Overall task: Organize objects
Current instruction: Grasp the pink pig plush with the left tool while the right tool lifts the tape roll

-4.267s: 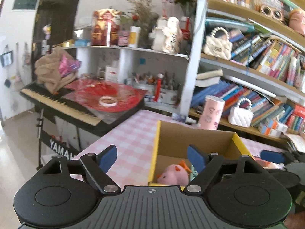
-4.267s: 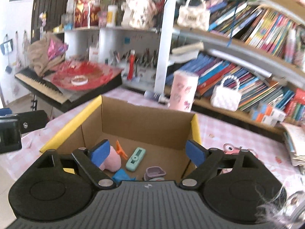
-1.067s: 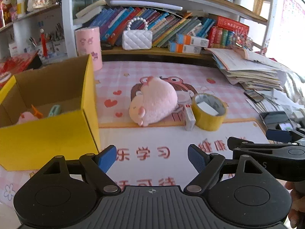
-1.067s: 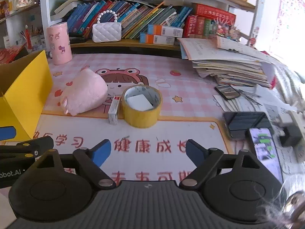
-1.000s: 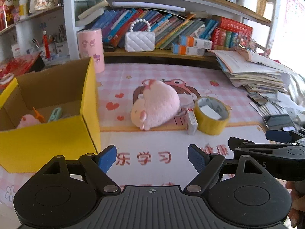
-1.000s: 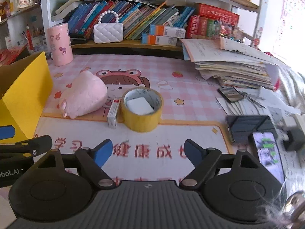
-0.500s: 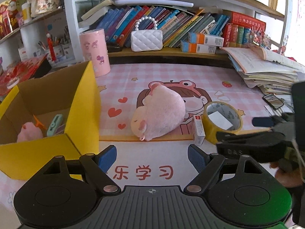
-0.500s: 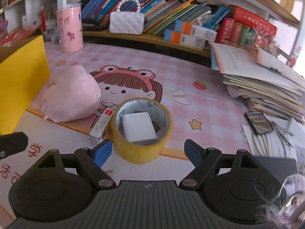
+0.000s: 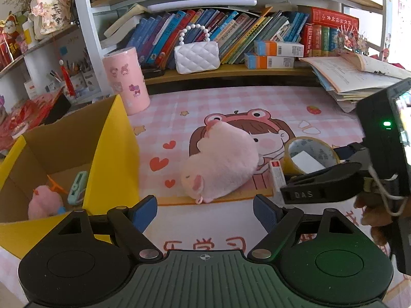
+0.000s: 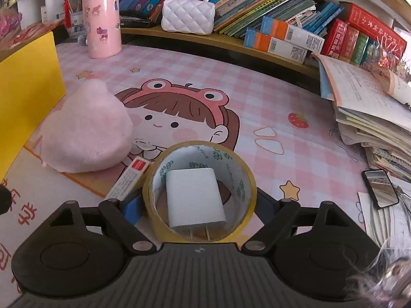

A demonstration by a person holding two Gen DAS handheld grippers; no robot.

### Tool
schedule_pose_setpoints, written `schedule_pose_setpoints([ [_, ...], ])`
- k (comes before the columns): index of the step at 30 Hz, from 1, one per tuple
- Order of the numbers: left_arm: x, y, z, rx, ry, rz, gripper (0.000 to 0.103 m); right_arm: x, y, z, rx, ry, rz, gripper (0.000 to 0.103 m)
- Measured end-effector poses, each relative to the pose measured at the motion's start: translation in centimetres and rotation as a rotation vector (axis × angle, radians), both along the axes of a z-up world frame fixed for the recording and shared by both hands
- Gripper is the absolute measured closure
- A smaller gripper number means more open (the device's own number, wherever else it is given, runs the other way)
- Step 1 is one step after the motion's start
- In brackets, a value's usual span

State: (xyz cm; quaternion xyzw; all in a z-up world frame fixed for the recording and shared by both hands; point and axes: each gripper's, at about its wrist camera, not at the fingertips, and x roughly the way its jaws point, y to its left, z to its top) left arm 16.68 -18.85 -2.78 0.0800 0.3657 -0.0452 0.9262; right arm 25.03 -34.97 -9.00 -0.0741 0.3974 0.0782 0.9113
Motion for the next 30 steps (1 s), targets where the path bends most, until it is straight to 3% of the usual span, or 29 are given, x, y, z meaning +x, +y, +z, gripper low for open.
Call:
schedule_pose_setpoints([
  [10,4.5,-1.4,-1.5,0.0,0.011,0.006,0.019,-3.5,-2.6,4.9,0.084,-0.162,-0.081,0.02],
  [17,7.8,-4.4,-4.5,0.152,0.007,-0.052,0.019,-6.6,-3.8,6.6,0.119,-0.165,-0.18,0.02],
  [21,8.7,-5.0,-5.4,0.199,-0.014,-0.052,0.019,-8.1,-4.0,7.0,0.13,-0.159,-0.201,0.02],
  [24,9.2,-5.1,-6.1,0.23,-0.029,-0.067,0.025,-8.9,-3.8,7.2,0.123,-0.156,-0.205,0.02],
  [26,9.1,-4.9,-6.2,0.244,-0.055,-0.079,0.041,-9.3,-3.5,7.2,0.114,-0.154,-0.207,0.02],
  [27,9.0,-4.8,-6.1,0.254,-0.058,-0.083,0.043,-9.5,-3.4,7.2,0.111,-0.155,-0.208,0.02],
  [30,8.2,-3.7,-4.8,0.16,-0.054,-0.089,0.047,-10.0,-3.2,7.4,0.106,-0.165,-0.211,0.02],
])
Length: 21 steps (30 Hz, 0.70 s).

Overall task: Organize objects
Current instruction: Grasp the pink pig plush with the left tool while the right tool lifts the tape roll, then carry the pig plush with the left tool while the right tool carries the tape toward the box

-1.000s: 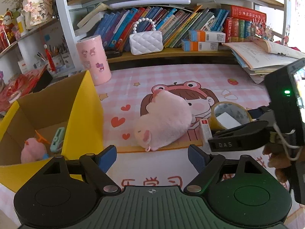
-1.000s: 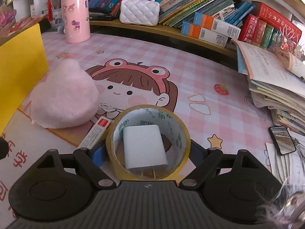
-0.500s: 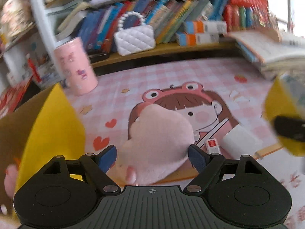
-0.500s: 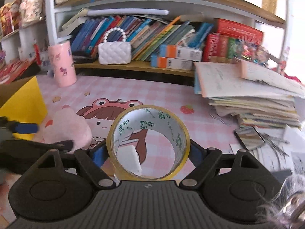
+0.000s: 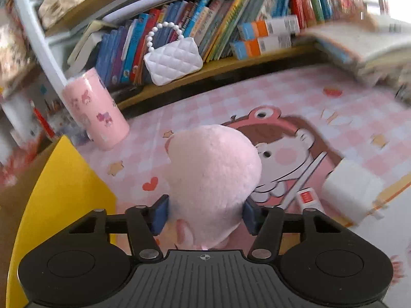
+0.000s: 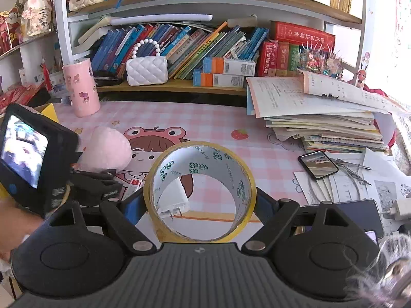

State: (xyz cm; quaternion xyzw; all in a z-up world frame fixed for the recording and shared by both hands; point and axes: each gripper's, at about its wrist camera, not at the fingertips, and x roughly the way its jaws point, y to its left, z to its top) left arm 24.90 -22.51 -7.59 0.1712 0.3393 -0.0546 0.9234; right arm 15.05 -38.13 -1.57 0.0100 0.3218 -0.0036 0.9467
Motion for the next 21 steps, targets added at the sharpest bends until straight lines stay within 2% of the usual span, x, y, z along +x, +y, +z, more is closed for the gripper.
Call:
schedule_pose_setpoints([
  [7,-5.3,3.1,5.0,-0.264,-0.019,-0.005,0.047,-0.5,1.5,0.0,-0.009,0.003,0.001,0.02],
  [10,-8.0,4.6,6.2,-0.335,-0.01,-0.012,0.046,-0.9,2.6,-0.2,-0.014,0.018,0.006,0.02],
  [14,-10.5,6.5,6.8,-0.385,-0.006,-0.013,0.046,-1.6,4.2,-0.1,-0.02,0.026,0.006,0.02],
  [21,-13.6,10.1,7.0,-0.404,-0.013,-0.018,0.046,-3.3,7.6,0.4,-0.027,0.023,0.01,0.02],
])
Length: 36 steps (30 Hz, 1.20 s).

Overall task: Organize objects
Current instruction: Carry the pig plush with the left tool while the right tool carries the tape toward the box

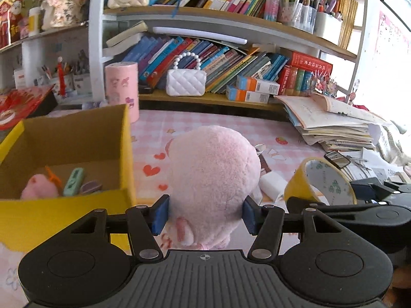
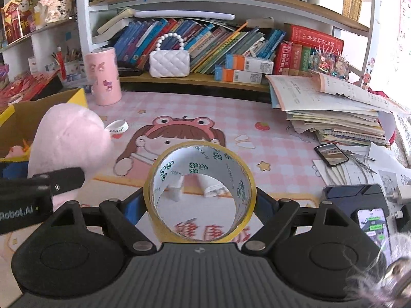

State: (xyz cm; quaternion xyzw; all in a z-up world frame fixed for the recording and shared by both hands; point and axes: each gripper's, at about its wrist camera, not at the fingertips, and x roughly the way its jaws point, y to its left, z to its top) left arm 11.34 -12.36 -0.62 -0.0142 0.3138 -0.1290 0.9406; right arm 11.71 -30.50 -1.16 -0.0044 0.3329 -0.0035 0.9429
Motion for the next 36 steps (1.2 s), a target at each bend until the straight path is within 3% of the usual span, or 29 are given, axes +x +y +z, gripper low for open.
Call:
schedule_pose_setpoints([
  [22,-8.6,14.0,-0.8,-0.045,0.074,0.082,0.046,-8.0,14.1,-1.3,-0.011,0.073,0.092,0.02],
  [36,-11.6,19.2,0.0,-0.056,0.036,0.128,0.046,-11.2,19.8,-1.0,0.003,0.066,0.154,0.02],
])
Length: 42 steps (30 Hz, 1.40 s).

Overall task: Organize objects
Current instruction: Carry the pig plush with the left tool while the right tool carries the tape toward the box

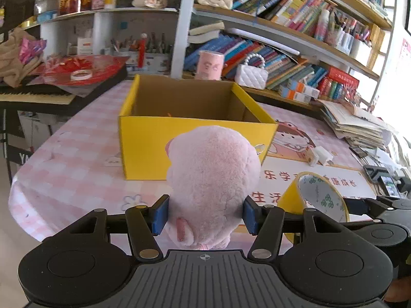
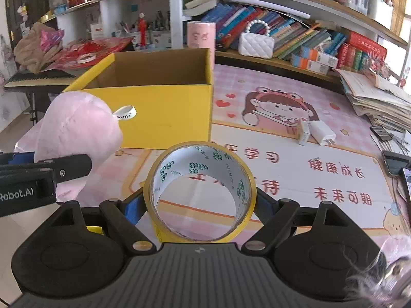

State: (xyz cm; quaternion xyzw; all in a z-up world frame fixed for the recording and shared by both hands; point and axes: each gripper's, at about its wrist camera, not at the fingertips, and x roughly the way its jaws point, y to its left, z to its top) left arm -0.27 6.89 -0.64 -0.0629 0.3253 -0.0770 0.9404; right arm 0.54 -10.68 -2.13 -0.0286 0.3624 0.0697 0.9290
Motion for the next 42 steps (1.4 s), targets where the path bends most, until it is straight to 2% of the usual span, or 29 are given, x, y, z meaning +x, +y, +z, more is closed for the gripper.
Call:
schedule_pose_setpoints([
  [19,-2.0,3.7,0.8,-0.014,-0.046,0.035,0.046,-1.3,4.3,0.9,-0.02,-0.024,0.052,0.02],
  [25,-2.3,4.4,2.0,0.006,-0.106,0.054,0.046,-1.3,5.4,1.2,-0.027,-0.038,0.081,0.02],
  [30,-1.6,4.6,3.7,0.009,-0.17,0.063,0.046,-0.5,5.4,2.8,-0.017,-0.113,0.073,0.02],
  [34,-0.2,4.5,4.8,-0.008,-0.205,0.066,0.046,0.7,5.2,4.7,-0.025,-0.216,0.079,0.02],
  [38,1.6,4.2,5.6,-0.027,-0.225,0.074,0.046,3.0,4.8,6.6,-0.024,-0.299,0.089,0.02],
  [42,3.7,3.7,5.9,-0.018,-0.232,0.074,0.045,6.0,4.3,7.7,-0.013,-0.332,0.095,0.02],
])
